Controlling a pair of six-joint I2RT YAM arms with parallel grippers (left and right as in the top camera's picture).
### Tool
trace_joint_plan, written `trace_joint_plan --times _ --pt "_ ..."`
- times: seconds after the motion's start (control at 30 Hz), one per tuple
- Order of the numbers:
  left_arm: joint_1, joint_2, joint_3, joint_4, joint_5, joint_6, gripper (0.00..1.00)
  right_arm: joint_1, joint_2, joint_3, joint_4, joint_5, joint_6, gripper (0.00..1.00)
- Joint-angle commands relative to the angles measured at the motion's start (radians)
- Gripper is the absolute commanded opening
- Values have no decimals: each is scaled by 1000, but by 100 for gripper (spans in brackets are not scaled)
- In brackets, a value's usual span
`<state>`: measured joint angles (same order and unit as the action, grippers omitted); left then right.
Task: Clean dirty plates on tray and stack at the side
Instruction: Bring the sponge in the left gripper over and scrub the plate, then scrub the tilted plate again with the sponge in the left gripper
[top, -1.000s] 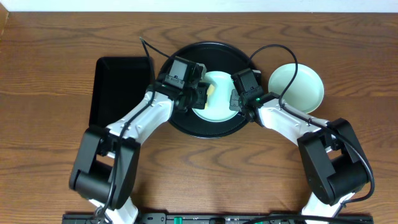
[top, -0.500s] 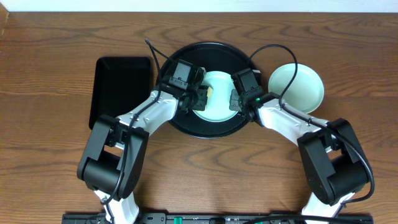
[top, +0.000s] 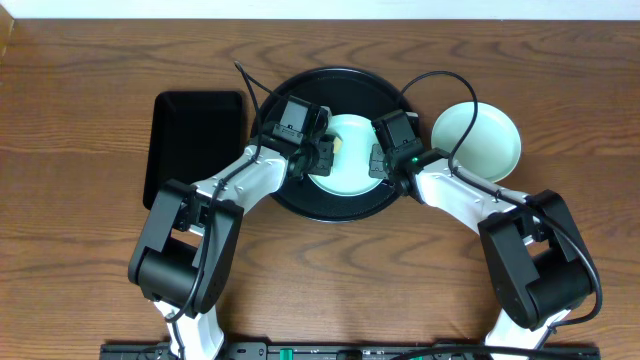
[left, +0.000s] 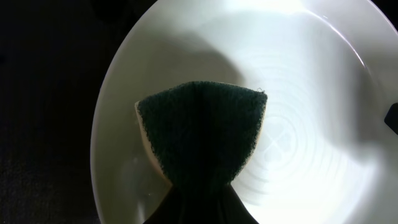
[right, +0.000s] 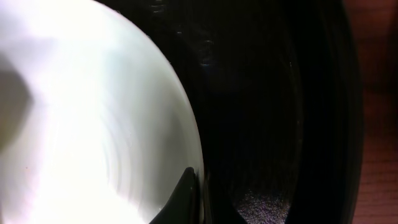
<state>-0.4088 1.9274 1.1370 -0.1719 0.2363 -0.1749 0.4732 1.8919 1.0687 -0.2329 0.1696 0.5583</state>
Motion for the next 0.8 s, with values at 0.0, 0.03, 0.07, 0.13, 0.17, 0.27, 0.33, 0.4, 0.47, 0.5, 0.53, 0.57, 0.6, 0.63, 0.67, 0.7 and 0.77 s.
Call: trace_joint_plan --times 0.0,0.03,0.07,0.13,0.17,0.27,0.33,0.4,0.47,0.5,0.53,0.57,0.6,0.63,0.67,0.7,0.77 --pt "-2 27 -17 13 -17 21 8 -4 12 -10 3 -6 -25 1" --pt "-2 27 -17 21 -17 21 8 -4 12 -10 4 -6 -25 1" --pt "-2 27 -17 27 -17 21 8 -4 12 -10 5 -6 -25 1" --pt "-2 27 -17 37 -17 21 8 -3 12 -10 5 -6 -26 1" --pt "-2 28 -19 42 -17 21 8 -3 12 -10 6 -6 -26 1" --pt "-2 42 -21 58 -17 21 8 -2 12 -10 6 -6 -37 1" --pt "-2 61 -21 67 -17 21 8 -2 12 -10 8 -6 -37 1" --pt "-2 87 -21 78 -17 21 8 -2 12 -10 9 -6 -37 1" --pt "-2 106 -21 95 -18 24 8 -2 12 -10 9 -6 -37 1" --pt "-1 108 -21 106 -18 32 8 -2 12 -10 9 -6 -37 1" --pt "0 108 -21 115 -18 33 8 -2 12 -10 9 -6 -37 1" --pt "2 108 -21 129 -18 33 8 -2 12 -10 9 -6 -37 1" --pt "2 107 -20 146 -17 32 8 -2 12 -10 9 -6 -37 1" --pt "3 107 -20 159 -17 32 8 -2 12 -10 9 -6 -37 1" --pt "2 108 -20 169 -17 32 8 -2 12 -10 9 -6 -37 1" --pt "2 108 -21 176 -17 32 8 -1 12 -10 9 -6 -37 1" --pt "2 108 -21 183 -17 32 8 -1 12 -10 10 -6 -37 1"
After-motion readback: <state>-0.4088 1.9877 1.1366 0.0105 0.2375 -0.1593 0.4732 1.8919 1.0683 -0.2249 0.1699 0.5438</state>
